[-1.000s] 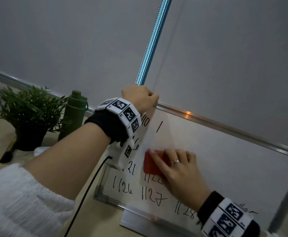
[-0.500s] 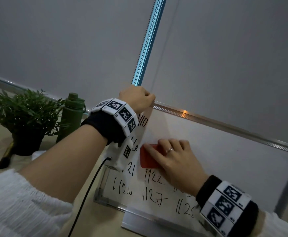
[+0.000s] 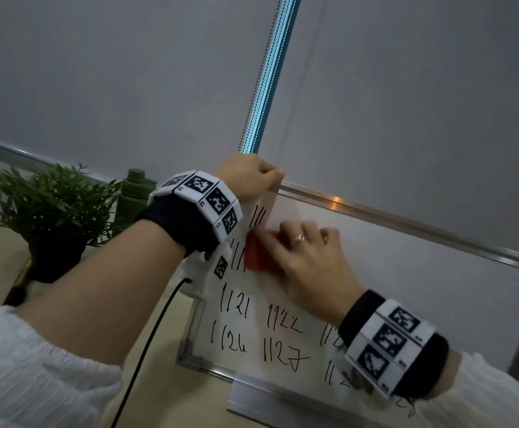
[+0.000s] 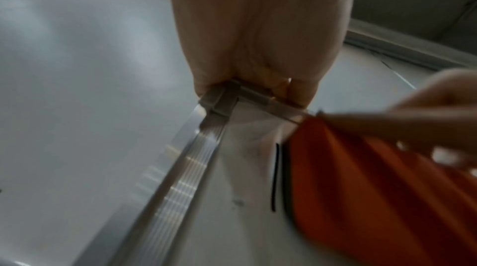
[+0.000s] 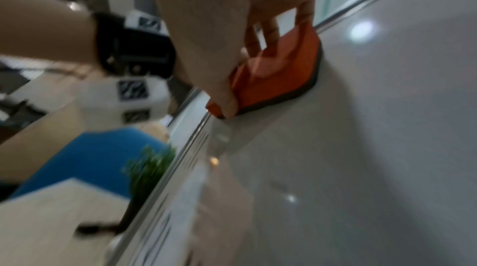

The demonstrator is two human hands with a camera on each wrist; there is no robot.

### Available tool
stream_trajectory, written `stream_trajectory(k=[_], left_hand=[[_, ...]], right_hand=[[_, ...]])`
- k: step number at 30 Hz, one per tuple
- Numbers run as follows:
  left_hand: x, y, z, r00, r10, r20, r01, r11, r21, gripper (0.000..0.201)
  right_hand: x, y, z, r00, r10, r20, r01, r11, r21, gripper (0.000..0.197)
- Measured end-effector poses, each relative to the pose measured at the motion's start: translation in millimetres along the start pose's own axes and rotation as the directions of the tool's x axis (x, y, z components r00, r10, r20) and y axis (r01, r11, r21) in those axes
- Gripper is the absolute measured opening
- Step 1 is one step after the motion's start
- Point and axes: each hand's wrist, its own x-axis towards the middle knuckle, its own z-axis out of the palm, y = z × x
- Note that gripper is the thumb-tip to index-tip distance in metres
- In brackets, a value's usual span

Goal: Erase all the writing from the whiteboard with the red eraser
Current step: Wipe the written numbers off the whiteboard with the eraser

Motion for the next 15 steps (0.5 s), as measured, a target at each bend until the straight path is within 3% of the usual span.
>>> stream_trajectory(k=[4, 6, 9, 11, 13, 15], left_hand=[[0.0, 0.0, -0.1, 1.000, 0.010, 0.008, -0.010, 0.999, -0.039, 0.040], [-0.6, -0.3, -0.7, 1.000, 0.000, 0.007, 0.000, 0.999, -0.045, 0.040], [-1.9, 0.3, -1.0, 1.000, -0.007, 0.008, 0.008, 0.998, -0.057, 0.042], [-1.9, 0.9, -0.9, 1.000, -0.010, 0.010, 0.010, 0.999, -0.046, 0.043], [0.1, 1.9, -0.5, 1.000, -0.016, 0.006, 0.016, 0.999, -0.036, 0.041], [3.5, 3.0, 0.8, 0.999, -0.037, 0.012, 0.038, 0.998, -0.050, 0.043]], right_hand=[[22.6, 0.9, -2.9, 0.957, 0.274, -0.101, -0.272, 0.962, 0.031, 0.067], [6.7, -18.8, 4.9, 0.978, 0.200, -0.053, -0.198, 0.979, 0.044, 0.068], [-22.7, -38.8, 12.1, 0.995, -0.046, 0.085, 0.042, 0.998, 0.049, 0.075], [-14.0, -27.8, 8.1, 0.996, -0.060, 0.066, 0.058, 0.998, 0.040, 0.072], [10.2, -10.0, 0.7, 0.996, 0.086, -0.031, -0.086, 0.996, 0.000, 0.065], [30.7, 3.1, -4.7, 0.962, 0.254, -0.098, -0.254, 0.967, 0.007, 0.066]])
